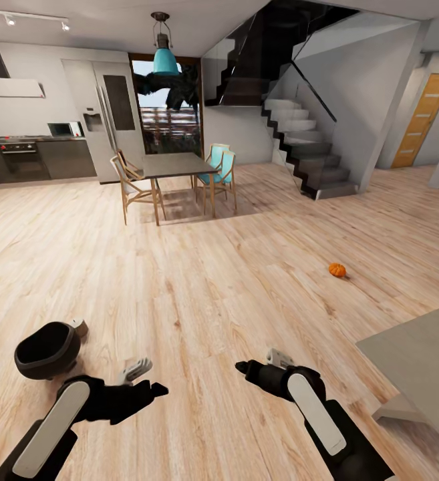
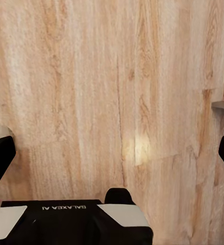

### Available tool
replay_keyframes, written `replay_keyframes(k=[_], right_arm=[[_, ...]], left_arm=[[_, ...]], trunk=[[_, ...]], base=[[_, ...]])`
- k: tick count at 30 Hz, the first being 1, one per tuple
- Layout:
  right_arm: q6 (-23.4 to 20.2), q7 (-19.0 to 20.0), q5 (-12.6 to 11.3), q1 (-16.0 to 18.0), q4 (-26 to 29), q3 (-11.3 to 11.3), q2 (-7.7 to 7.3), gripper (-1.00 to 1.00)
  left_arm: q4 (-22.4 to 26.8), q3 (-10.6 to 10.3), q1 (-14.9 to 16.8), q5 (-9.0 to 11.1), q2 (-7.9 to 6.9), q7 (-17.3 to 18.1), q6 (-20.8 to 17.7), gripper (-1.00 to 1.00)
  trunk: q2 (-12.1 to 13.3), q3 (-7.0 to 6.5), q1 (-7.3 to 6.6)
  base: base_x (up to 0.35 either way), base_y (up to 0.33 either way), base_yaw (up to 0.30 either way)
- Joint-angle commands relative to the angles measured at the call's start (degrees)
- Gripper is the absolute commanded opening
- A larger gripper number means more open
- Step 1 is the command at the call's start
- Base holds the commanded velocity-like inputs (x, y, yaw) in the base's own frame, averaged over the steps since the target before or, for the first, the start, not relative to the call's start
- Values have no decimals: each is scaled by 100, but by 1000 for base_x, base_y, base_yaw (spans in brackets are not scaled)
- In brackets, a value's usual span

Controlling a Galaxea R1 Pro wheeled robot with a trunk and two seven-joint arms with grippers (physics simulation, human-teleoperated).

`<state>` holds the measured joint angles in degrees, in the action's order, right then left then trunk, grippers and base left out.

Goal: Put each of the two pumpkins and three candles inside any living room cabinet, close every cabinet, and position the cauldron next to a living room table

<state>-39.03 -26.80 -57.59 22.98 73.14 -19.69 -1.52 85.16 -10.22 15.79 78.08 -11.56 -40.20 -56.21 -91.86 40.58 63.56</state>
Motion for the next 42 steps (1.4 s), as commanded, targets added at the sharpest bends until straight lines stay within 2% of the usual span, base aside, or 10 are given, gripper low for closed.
replay_keyframes(k=[1, 10, 12, 16, 22, 24, 27, 31, 37, 42], right_arm=[[-18, -60, -58, 5, 90, -21, -3, 100], [11, -102, 23, 3, 232, -45, -18, 100], [13, -108, 30, -7, 231, -48, -25, 100], [15, -344, 102, -34, 118, -59, -38, 100], [158, -1096, 911, -50, -262, -73, -15, 100], [470, -1205, 1322, -54, -537, -90, -7, 100], [1393, -1268, 1921, -56, -1380, -114, 12, 100], [2145, -1089, 2134, -57, -2214, -197, 75, 100], [2579, -523, 2164, -59, -2519, -746, 176, 100], [2812, -340, 2143, -83, -2598, -851, 182, 100]], left_arm=[[-67, -11, 4, 52, -4, -63, 7, 100], [-1176, -13, 10, -38, -4, -22, 146, 100], [-1324, -27, 11, -210, -2, -6, 293, 100], [-1616, -175, 12, -844, 6, 34, 644, 100], [-2253, -649, 14, -1280, 138, 346, 1476, 100], [-2525, -769, 19, -1491, 191, 494, 1840, 100], [-2858, -873, 21, -2117, 249, 873, 2475, 100], [-3083, -904, 21, -2656, 328, 1290, 2868, 100], [-3630, -929, 21, -2836, 431, 1458, 3596, 100], [-3799, -944, 21, -2849, 448, 1474, 3772, 100]], trunk=[[-44, 24, 22], [-405, 186, 220], [-486, 221, 264], [-646, 293, 352], [-887, 401, 484], [-967, 437, 528], [-1087, 491, 593], [-1248, 563, 681], [-1488, 670, 813], [-1689, 760, 923]], base=[[0, 0, 0], [0, 0, 0], [0, 0, 0], [0, 0, 0], [0, 0, 0], [0, 0, 0], [0, 0, 0], [0, 0, 0], [0, 0, 0], [0, 0, 0]])
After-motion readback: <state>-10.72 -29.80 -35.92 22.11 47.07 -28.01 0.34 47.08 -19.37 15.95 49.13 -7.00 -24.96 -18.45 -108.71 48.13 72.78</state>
